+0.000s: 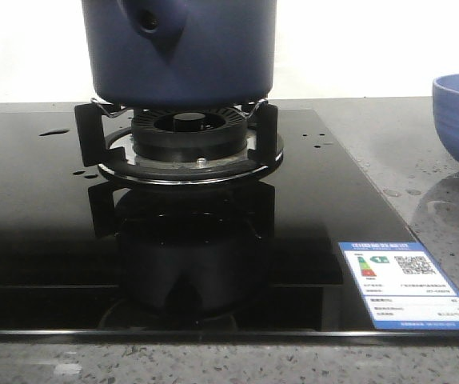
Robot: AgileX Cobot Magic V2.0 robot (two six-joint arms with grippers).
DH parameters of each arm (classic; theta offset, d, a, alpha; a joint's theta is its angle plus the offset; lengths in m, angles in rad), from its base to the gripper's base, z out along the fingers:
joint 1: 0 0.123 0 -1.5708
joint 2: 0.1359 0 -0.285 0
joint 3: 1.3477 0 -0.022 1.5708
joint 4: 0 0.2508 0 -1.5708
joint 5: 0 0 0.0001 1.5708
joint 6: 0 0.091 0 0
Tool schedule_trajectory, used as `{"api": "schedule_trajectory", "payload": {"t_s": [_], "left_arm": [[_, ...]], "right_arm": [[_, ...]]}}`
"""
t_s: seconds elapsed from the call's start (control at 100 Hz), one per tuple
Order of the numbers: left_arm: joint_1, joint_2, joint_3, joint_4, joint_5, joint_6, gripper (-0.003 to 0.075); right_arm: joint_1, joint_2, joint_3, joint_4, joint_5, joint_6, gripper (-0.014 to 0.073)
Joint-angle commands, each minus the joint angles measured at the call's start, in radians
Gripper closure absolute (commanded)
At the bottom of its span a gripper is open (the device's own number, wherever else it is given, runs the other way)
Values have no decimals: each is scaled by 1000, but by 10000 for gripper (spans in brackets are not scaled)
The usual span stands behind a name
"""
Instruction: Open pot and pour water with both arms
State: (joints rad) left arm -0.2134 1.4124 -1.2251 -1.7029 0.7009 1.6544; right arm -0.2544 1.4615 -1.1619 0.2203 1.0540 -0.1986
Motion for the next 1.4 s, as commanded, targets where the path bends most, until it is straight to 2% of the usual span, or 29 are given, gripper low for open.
{"api": "schedule_trajectory", "payload": {"t_s": [0.0, 0.15, 0.34, 0.61, 1.25, 1.39], "left_arm": [[-8, -21, -40, -60, 80, -1, 393], [-46, 9, -40, -33, 103, -1, 393], [-100, 52, -40, 76, 101, -1, 393], [-101, 72, -40, 78, 46, -1, 393], [-99, 114, -40, 94, 59, -1, 393], [-99, 114, -40, 95, 98, -1, 393]], "right_arm": [[-6, -58, -64, 28, 1, -12, 75], [-6, -125, -120, 55, -1, -12, 75], [-6, -199, -147, 66, -13, -12, 75], [-4, -229, -147, 73, -15, -12, 75], [-4, -229, -147, 75, -16, -12, 75], [-4, -229, -147, 75, -16, -12, 75]]}}
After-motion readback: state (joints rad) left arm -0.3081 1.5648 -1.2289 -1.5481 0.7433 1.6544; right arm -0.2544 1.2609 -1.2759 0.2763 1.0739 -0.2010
